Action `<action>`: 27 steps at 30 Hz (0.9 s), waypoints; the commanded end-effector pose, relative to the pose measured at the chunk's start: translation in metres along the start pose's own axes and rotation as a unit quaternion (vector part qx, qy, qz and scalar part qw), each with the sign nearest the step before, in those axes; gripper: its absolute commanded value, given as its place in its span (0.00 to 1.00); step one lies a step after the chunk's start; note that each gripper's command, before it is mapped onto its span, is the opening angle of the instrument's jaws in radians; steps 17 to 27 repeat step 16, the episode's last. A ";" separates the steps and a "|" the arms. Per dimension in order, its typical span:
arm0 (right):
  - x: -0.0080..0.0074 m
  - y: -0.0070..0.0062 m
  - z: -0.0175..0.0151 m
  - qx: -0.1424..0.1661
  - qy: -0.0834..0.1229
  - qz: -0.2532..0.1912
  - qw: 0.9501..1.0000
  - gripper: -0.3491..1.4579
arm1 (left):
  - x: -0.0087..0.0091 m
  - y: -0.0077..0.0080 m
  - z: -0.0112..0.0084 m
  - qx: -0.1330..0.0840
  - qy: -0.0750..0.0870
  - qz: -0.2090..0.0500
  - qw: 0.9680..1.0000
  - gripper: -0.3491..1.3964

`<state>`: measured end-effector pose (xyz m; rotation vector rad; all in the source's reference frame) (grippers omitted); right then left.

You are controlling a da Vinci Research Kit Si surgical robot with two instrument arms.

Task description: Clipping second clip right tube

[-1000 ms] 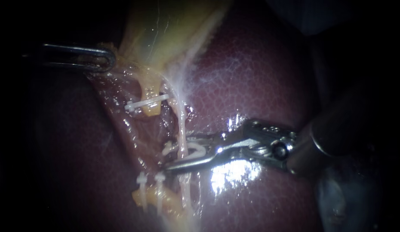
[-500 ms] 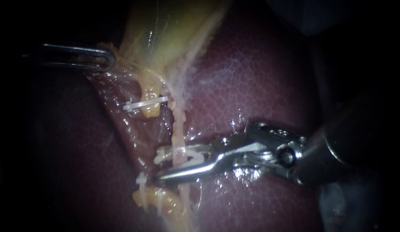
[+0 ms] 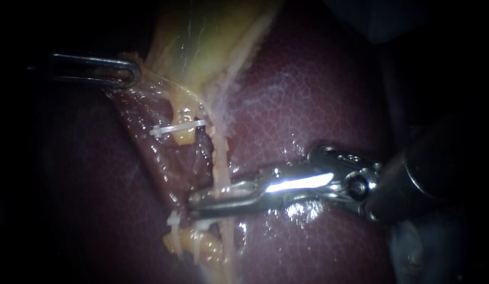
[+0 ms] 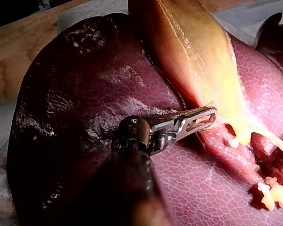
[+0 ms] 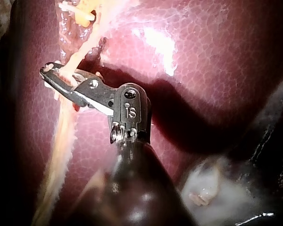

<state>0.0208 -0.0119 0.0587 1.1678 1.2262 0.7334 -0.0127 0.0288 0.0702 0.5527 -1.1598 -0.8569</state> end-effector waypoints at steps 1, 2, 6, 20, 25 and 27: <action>0.0001 0.0000 0.0001 0.000 0.000 0.001 1.000 0.00 | 0.0000 0.0000 0.0000 0.000 0.000 0.000 1.000 0.00; 0.0001 0.0000 0.0000 0.000 0.002 0.003 1.000 0.00 | 0.0000 0.0000 0.0000 0.000 0.000 0.000 1.000 0.00; 0.0002 0.0001 0.0000 -0.001 0.001 0.004 1.000 0.00 | 0.0000 0.0000 0.0000 0.000 0.000 0.000 1.000 0.00; 0.0002 0.0003 0.0001 -0.001 0.001 0.003 1.000 0.00 | 0.0000 0.0000 0.0000 0.000 0.000 0.000 1.000 0.00; 0.0002 0.0003 0.0001 -0.001 0.001 0.003 1.000 0.00 | 0.0000 0.0000 0.0000 0.000 0.000 0.000 1.000 0.00; 0.0002 0.0003 0.0001 -0.001 0.001 0.003 1.000 0.00 | 0.0000 0.0000 0.0000 0.000 0.000 0.000 1.000 0.00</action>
